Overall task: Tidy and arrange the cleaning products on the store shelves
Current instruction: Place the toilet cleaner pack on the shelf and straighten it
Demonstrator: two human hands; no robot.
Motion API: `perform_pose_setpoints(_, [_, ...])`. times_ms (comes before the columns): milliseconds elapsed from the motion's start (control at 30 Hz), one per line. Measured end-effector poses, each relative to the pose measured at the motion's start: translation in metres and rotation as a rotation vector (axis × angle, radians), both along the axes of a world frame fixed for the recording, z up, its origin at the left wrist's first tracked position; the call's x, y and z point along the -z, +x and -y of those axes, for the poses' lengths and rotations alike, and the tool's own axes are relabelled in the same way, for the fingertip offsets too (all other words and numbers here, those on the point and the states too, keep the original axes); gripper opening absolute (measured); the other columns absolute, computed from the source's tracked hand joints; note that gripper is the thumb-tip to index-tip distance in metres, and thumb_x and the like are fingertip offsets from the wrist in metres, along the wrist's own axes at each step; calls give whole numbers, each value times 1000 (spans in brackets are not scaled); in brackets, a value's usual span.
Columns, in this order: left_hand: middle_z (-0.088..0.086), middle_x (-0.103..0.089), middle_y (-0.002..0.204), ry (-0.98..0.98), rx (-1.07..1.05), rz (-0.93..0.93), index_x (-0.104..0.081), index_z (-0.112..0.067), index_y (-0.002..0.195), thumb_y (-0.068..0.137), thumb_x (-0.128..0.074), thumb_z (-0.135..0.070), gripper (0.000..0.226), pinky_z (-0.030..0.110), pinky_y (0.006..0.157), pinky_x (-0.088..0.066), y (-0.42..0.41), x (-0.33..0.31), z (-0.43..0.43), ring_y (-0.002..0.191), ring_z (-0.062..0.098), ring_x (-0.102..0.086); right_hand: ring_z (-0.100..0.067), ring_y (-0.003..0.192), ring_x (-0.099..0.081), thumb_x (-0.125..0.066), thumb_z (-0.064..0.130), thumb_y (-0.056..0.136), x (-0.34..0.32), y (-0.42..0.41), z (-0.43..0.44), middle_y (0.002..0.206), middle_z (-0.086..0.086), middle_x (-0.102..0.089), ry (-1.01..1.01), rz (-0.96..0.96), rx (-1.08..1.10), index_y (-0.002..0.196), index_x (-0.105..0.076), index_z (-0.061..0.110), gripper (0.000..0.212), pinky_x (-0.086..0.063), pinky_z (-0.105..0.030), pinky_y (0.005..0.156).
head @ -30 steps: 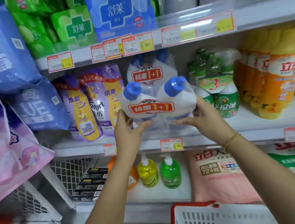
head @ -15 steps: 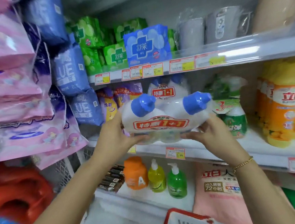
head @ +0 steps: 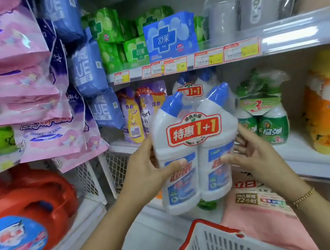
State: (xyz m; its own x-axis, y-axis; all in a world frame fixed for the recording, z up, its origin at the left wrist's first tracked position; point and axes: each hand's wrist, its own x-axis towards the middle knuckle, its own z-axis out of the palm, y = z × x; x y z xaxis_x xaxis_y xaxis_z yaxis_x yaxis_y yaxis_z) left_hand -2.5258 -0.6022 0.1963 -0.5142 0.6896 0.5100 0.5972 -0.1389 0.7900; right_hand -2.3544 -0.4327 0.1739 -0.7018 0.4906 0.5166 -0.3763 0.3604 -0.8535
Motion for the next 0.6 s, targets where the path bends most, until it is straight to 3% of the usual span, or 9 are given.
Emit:
perform_pose_setpoints(67, [-6,-74,100,25,-15,61,-63,-20,111,64,-88,-17,53,35,80,-58,-5,3,-4,92,12,-71,-7,122,-54,-73,11,75,8,-11,2,134,14,-55,40,-16,177,138,-44,33,73,-50,-30,96])
perform_pose_setpoints(167, [-3,-76,95,138,-85,183,-66,-14,105,68,-83,-8,41,26,73,-58,-16,4,-11,86,12,-72,6,134,-30,-68,8,86,22,-30,18,154,8,-28,437,-60,685,137,-42,37,65,-40,-11,97])
perform_pose_setpoints(233, [0,-76,92,222,-141,296,-67,-12,101,68,-81,-6,36,26,69,-58,-25,3,-14,83,15,-73,6,129,-36,-64,19,87,36,-45,33,156,-1,-24,659,-98,690,141,-41,28,59,-38,-6,94])
perform_pose_setpoints(300, [3,-76,93,309,-158,408,-66,-8,103,69,-79,-5,36,27,66,-58,-36,-1,-14,83,18,-73,-13,131,-43,-60,47,83,61,-65,46,154,-6,-28,866,-47,607,145,-34,19,73,-37,-21,103])
perform_pose_setpoints(367, [3,-76,91,372,-182,475,-66,-9,101,69,-79,-7,35,33,69,-59,-47,-6,-12,83,20,-73,-27,138,-34,-55,61,78,87,-87,49,151,-11,-30,1034,41,614,147,-26,17,87,-36,-43,108])
perform_pose_setpoints(433, [2,-76,88,413,-223,527,-68,-11,95,69,-79,-10,28,37,73,-57,-56,-9,-9,81,21,-73,-31,136,-33,-53,51,80,99,-107,43,148,-13,-31,1067,29,685,145,-25,21,77,-37,-50,107])
perform_pose_setpoints(567, [5,-76,92,408,-283,647,-68,-15,92,76,-77,-13,18,43,75,-59,-64,-13,-7,81,24,-72,-32,135,-36,-52,19,95,81,-129,34,143,-13,-37,1090,-161,773,138,-38,17,46,-23,-46,116])
perform_pose_setpoints(600, [6,-76,93,402,-286,657,-68,-15,91,77,-77,-14,17,44,75,-57,-64,-15,-6,80,24,-71,-33,134,-38,-59,11,92,75,-131,33,143,-14,-40,1133,-194,794,137,-40,15,50,-25,-46,116])
